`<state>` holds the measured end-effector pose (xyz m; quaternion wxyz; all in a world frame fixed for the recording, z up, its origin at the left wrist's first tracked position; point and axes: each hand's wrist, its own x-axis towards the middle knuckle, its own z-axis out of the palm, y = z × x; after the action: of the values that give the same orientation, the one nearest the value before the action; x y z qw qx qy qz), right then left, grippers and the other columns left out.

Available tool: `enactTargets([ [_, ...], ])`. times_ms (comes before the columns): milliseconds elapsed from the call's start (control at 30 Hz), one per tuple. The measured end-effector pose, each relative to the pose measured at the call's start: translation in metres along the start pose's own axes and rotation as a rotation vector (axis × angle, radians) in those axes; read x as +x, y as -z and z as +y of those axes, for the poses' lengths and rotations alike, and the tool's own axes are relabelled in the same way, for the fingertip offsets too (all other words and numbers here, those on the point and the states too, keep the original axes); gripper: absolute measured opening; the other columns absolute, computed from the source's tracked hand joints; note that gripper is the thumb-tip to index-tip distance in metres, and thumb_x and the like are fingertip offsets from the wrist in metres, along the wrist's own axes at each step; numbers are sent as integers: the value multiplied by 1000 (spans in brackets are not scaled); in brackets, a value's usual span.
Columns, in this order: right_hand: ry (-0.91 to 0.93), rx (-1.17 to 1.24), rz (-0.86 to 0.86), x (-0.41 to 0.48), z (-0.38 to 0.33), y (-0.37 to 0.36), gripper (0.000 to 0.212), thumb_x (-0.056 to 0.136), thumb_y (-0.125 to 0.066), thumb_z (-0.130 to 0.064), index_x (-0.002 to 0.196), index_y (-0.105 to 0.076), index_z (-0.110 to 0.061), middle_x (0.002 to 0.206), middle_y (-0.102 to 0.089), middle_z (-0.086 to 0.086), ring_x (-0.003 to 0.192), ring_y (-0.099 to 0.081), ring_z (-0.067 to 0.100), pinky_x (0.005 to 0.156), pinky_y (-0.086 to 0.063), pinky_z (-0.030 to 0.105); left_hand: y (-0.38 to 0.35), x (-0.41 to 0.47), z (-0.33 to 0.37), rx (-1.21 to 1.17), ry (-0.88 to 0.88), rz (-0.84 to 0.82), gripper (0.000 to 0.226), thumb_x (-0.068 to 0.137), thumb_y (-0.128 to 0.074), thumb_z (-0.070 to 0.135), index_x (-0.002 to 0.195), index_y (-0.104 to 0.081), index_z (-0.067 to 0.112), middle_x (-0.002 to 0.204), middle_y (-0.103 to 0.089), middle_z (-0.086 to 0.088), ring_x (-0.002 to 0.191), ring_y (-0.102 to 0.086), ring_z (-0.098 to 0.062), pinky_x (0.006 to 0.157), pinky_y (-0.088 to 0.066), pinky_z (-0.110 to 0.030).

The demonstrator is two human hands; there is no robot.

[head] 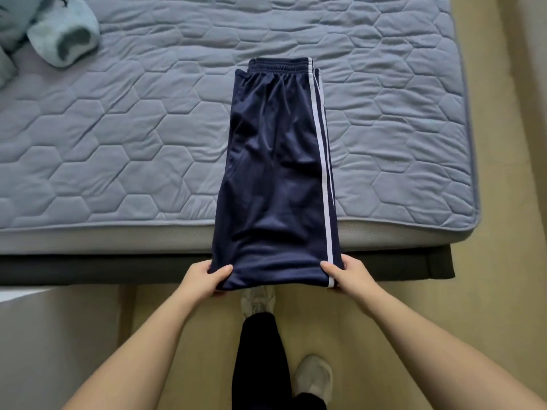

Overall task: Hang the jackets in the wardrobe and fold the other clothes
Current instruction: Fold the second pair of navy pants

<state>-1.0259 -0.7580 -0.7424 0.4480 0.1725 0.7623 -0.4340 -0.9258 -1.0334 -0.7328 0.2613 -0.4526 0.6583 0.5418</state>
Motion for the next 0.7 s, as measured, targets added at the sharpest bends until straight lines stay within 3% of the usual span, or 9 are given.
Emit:
enactTargets([
  [100, 13, 29, 45, -17, 10, -2, 16, 91, -63, -23, 101, -66, -12, 96, -68, 9, 79, -62, 18, 75, -56, 42, -3, -27, -13, -227, 83, 21, 14, 92, -62, 13, 97, -63, 1, 84, -66, -11, 58, -65, -20, 57, -58, -24],
  [200, -22, 76, 21, -50, 11, 2, 13, 90, -63, -20, 102, -63, -13, 94, -66, 6, 71, -61, 13, 53, -52, 26, -2, -67, -13, -263, 112, 3, 15, 92, -61, 12, 100, -61, -1, 85, -63, -13, 54, -62, -17, 50, -55, -22],
  [333, -41, 154, -27, -114, 4, 15, 44, 91, -63, -20, 130, -44, -29, 109, -66, 0, 81, -67, 16, 58, -53, 27, 12, -129, -2, -239, 94, -13, 24, 92, -59, 8, 114, -59, -3, 84, -64, -9, 49, -60, -13, 49, -54, -21],
  [433, -34, 206, -66, -163, -7, 26, 59, 91, -62, -15, 129, -33, -50, 109, -65, -5, 70, -68, 12, 56, -54, 26, 22, -175, 7, -295, 41, -26, 39, 93, -54, 2, 131, -50, 12, 91, -67, 0, 50, -58, -12, 48, -53, -23],
  [500, -7, 227, -49, -185, -21, 34, 49, 90, -59, -11, 122, -49, -46, 103, -68, -5, 60, -65, 8, 54, -54, 27, 30, -195, 18, -346, 12, -29, 57, 93, -52, -1, 141, -37, 26, 94, -66, 1, 48, -56, -13, 46, -53, -24],
  [600, 2, 284, -8, -192, -61, 44, 26, 89, -52, -7, 95, -72, -23, 90, -68, 4, 56, -62, 11, 53, -53, 27, 41, -200, 54, -359, -53, -11, 37, 94, -46, -4, 118, -59, 21, 90, -63, -6, 44, -55, -10, 45, -51, -22],
  [700, 2, 341, 50, -167, -120, 50, 24, 92, -45, -21, 89, -68, -16, 72, -71, 3, 56, -69, 16, 60, -51, 25, 50, -172, 107, -386, -79, 40, 35, 95, -37, 1, 90, -67, 18, 84, -67, -10, 48, -61, -12, 47, -50, -19],
])
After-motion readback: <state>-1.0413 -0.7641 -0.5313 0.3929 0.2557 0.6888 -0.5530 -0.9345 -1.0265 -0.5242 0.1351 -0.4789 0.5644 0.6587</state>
